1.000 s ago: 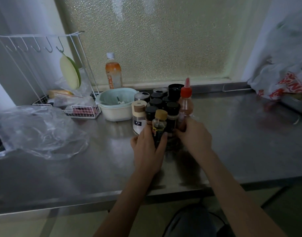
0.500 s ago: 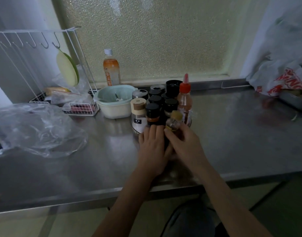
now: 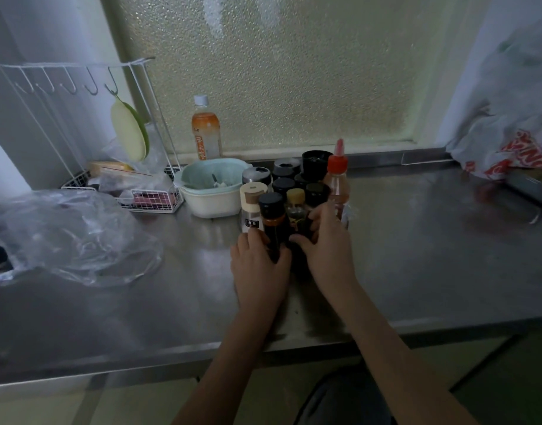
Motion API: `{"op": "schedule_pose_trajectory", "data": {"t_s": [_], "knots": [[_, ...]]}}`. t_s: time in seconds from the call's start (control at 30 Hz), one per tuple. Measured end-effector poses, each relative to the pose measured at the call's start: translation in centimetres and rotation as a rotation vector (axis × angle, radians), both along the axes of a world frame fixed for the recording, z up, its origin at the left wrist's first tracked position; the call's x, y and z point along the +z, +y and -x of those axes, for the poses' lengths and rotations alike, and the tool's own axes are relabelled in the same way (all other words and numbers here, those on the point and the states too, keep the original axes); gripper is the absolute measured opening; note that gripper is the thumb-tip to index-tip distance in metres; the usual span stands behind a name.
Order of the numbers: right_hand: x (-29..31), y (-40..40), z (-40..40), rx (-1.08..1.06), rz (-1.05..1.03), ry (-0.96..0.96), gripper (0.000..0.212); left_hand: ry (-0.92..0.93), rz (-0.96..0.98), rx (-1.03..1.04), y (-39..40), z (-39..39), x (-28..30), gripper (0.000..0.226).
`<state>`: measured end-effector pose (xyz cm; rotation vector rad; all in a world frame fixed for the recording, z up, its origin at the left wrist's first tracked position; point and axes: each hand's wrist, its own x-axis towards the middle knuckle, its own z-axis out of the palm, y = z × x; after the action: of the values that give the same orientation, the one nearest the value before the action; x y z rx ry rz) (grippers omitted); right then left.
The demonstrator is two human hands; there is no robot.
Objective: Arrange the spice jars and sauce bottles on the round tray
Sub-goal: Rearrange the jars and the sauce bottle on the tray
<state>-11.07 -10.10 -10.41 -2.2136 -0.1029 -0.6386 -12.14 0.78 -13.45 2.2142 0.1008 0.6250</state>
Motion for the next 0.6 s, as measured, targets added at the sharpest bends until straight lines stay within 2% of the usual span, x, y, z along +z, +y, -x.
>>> {"op": "schedule_pose_trajectory", "data": {"t_s": [0.13,0.27,0.4,0.6], "knots": [[0.3,-0.2,0.1,0.002,0.119,0.094,0.04,0.015,0.02,0.017,0.1,-0.1,0.1,0.022],[0.7,-0.9,0.2,-0.002,0.151,0.211,0.05,0.028,0.022,0.049,0.1,-0.3,0.3,0.017],[1.2,-1.4,0.0,0.027,0.184,0.292,0.044,0.021,-0.04,0.076,-0.1,-0.4,0.3,0.016],[2.2,-0.7,-1.1,0.014,0.285,0.356,0.04,0.062,-0.008,0.065,0.1,-0.4,0.6,0.012]]}}
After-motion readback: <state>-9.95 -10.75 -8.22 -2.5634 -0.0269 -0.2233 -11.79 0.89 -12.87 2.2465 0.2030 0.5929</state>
